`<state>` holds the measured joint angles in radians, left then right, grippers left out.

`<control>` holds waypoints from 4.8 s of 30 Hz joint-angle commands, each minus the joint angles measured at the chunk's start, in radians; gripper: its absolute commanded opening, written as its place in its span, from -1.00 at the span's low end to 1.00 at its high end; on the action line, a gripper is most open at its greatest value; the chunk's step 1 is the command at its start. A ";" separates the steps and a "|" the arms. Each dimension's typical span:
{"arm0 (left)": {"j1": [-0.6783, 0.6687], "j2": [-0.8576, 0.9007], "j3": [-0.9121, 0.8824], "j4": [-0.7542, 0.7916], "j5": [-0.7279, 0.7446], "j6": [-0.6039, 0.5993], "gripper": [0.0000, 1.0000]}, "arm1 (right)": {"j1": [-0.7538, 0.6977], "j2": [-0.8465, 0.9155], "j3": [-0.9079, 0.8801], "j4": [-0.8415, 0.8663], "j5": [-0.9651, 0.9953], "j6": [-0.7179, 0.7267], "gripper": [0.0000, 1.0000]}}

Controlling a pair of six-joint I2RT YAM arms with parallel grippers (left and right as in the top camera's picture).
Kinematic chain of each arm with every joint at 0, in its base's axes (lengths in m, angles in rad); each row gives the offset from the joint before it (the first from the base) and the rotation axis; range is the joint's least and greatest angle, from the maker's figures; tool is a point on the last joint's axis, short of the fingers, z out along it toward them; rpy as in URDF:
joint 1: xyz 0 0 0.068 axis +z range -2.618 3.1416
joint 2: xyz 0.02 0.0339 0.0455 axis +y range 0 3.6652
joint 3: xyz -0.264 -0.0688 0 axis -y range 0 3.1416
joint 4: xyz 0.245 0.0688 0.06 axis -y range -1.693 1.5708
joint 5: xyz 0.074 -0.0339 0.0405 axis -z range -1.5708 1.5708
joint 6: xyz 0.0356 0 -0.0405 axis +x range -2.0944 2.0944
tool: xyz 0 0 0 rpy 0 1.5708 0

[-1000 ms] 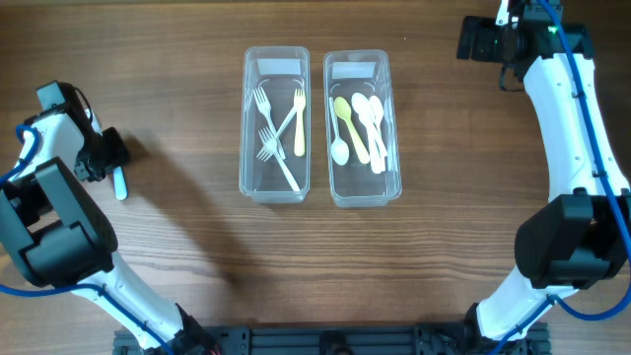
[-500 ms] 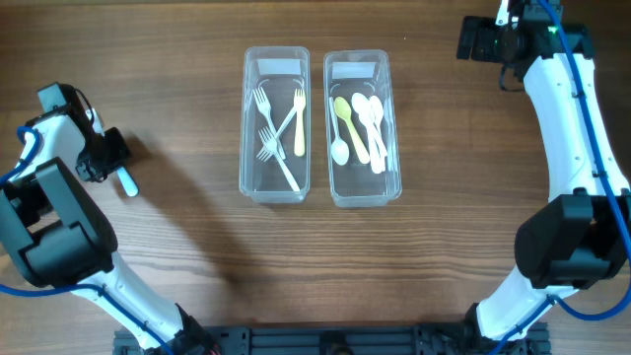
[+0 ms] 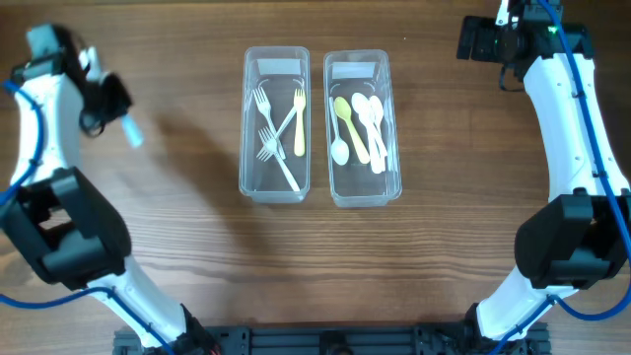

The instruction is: Pack container

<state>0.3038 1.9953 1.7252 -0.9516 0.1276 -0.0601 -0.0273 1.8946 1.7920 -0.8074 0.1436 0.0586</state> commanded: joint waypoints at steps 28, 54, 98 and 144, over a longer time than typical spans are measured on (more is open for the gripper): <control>-0.620 0.054 0.060 0.007 -0.028 -0.210 0.25 | 0.002 0.000 0.000 0.003 0.017 -0.006 0.99; -0.253 -0.150 0.317 -0.056 -0.275 -0.180 1.00 | 0.002 0.000 0.000 0.003 0.017 -0.006 0.99; -0.253 -0.150 0.317 -0.056 -0.275 -0.180 0.99 | 0.071 -1.657 -1.294 0.714 -0.138 -0.022 0.99; -0.253 -0.150 0.317 -0.056 -0.275 -0.180 0.99 | -0.019 -1.891 -1.787 0.843 -0.242 -0.032 0.99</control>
<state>0.0463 1.8400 2.0449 -1.0100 -0.1349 -0.2428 -0.0425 0.0193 0.0078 0.0681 -0.0837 0.0357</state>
